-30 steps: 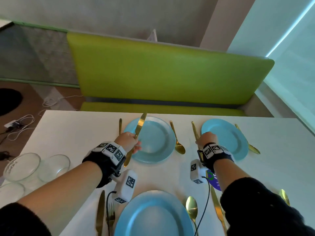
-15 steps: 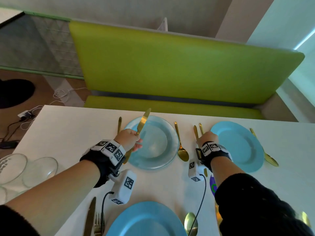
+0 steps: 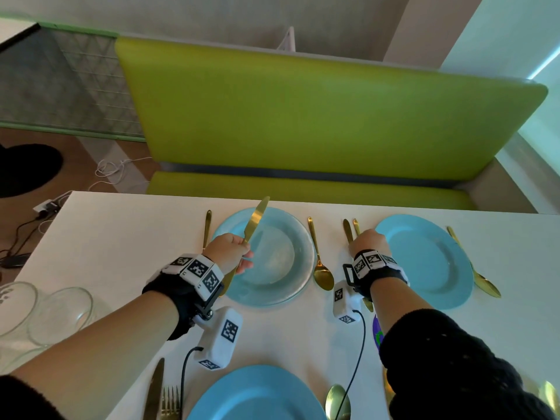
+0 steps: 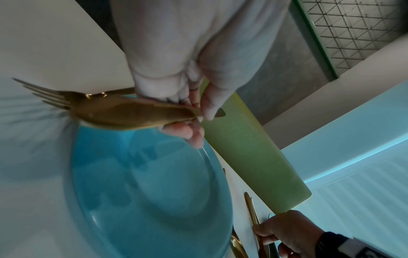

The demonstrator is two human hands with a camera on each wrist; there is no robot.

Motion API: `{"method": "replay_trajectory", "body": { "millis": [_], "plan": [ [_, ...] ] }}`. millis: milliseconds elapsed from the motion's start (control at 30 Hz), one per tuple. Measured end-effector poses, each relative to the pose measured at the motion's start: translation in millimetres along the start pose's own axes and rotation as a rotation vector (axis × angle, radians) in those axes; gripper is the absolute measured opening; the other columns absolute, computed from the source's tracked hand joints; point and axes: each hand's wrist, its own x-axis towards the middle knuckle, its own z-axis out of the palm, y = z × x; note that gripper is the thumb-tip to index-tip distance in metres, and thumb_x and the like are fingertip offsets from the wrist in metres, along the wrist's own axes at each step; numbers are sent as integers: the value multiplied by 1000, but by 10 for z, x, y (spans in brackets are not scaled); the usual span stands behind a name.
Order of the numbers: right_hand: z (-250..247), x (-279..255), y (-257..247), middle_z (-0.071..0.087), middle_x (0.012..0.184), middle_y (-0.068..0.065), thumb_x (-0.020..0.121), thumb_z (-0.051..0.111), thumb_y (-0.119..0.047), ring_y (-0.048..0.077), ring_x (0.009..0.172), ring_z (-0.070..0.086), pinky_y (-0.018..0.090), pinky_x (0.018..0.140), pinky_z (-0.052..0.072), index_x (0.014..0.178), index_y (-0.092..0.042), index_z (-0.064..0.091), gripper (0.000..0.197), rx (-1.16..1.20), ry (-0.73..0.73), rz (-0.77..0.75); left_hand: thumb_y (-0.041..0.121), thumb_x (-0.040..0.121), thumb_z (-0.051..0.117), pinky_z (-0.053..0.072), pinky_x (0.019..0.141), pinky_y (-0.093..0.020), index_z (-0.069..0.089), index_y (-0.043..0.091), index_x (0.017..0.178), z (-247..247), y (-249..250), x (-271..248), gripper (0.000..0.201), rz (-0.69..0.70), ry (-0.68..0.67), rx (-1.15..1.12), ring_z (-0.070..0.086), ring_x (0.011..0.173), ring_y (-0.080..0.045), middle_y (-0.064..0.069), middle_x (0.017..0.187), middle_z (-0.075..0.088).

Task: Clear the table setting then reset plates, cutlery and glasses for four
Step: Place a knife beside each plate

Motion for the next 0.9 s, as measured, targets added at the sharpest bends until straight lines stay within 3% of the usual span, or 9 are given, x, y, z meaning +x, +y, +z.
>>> {"method": "replay_trajectory", "body": {
  "millis": [233,367,500,600,667,833,900],
  "plan": [
    [13,-75,10,67,105,16,93,49,-13,32,97,66,37,81,53,102,0,65,23,-15,34,-6,9,98,43,44,51,-20,48,13,78,-3,-17,-51,21,-7,3,6,59,61,-15,-5,79,58],
    [-72,-208,-41,67,105,15,91,56,-19,31,98,65,35,79,52,103,-1,65,23,-9,43,-56,9,97,44,44,44,-16,48,13,78,-45,-23,-124,20,-5,4,30,60,58,-13,-5,79,58],
    [-272,-546,-253,67,111,10,89,56,-25,30,105,62,33,83,51,111,-8,66,29,-60,34,-336,-1,89,50,41,51,-22,54,11,82,-86,3,-259,14,32,0,152,53,51,-17,-9,63,57],
    [-342,-993,-418,70,109,3,86,61,-26,23,104,63,30,90,50,108,-20,69,24,1,-10,-580,-2,77,53,36,57,-28,56,15,65,-126,32,-403,21,72,-54,289,42,53,-24,-7,48,50],
    [-324,-1362,-498,69,111,-1,87,61,-26,20,105,62,29,91,49,111,-25,69,25,-22,-42,-719,-2,79,55,35,56,-27,56,15,63,-163,37,-505,23,75,-84,347,42,51,-23,-1,38,48],
    [-147,-2213,-613,63,115,3,92,54,-23,26,106,60,35,85,51,112,-23,68,25,-206,-45,-947,-6,76,58,39,39,-17,51,11,66,-413,-43,-834,21,147,-161,375,47,32,-10,-8,55,51],
    [-83,-2524,-653,63,111,4,92,51,-21,28,102,62,37,80,52,110,-21,70,26,-228,-22,-966,-5,72,60,43,45,-19,51,11,76,-609,-115,-986,18,177,-187,428,49,39,-13,-9,59,52]
  ]
}}
